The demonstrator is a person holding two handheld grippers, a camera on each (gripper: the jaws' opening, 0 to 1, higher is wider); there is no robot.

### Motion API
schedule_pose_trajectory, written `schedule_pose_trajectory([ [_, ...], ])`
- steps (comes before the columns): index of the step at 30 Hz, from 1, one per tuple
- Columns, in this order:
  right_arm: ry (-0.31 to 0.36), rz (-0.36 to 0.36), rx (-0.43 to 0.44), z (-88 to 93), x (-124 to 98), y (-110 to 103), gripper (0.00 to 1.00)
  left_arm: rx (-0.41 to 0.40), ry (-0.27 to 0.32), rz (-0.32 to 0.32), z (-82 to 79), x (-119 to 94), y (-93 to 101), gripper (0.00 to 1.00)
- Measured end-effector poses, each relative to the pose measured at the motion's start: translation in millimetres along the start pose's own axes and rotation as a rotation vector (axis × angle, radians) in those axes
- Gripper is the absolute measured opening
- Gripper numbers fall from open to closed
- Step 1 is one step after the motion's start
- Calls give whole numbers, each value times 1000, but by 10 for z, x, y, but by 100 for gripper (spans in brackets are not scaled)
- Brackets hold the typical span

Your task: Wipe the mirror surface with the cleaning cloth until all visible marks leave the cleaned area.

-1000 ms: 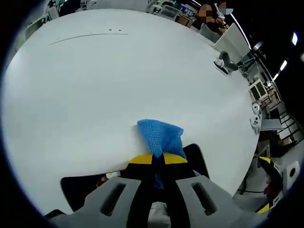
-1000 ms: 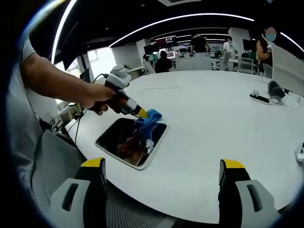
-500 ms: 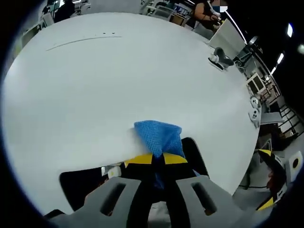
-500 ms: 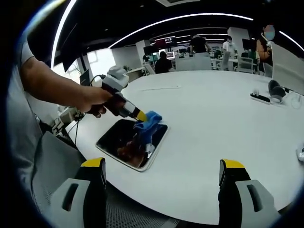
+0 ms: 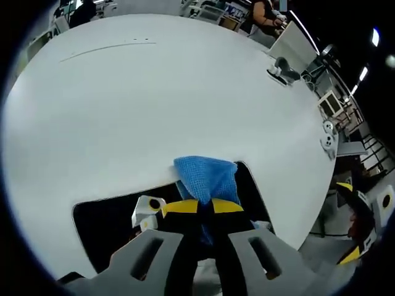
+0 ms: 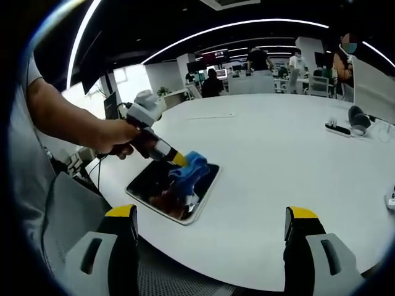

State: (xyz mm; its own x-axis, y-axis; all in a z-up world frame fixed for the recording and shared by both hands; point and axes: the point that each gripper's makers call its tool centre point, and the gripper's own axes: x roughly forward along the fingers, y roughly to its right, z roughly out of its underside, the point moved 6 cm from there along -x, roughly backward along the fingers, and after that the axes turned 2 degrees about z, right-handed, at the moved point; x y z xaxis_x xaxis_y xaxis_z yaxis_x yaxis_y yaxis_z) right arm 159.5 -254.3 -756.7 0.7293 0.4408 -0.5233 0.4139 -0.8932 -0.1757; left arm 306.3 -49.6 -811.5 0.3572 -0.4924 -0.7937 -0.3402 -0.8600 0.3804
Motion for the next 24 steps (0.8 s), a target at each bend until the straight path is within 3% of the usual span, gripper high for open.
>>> schedule_pose_trajectory([
  [5,4,-3,-2,-14,-11,-41,99,-31,4,14,142,-50,37,3],
  [24,19,4,-11,-48,-49,-136,99,-16,-10,37,478,-198,148,3],
])
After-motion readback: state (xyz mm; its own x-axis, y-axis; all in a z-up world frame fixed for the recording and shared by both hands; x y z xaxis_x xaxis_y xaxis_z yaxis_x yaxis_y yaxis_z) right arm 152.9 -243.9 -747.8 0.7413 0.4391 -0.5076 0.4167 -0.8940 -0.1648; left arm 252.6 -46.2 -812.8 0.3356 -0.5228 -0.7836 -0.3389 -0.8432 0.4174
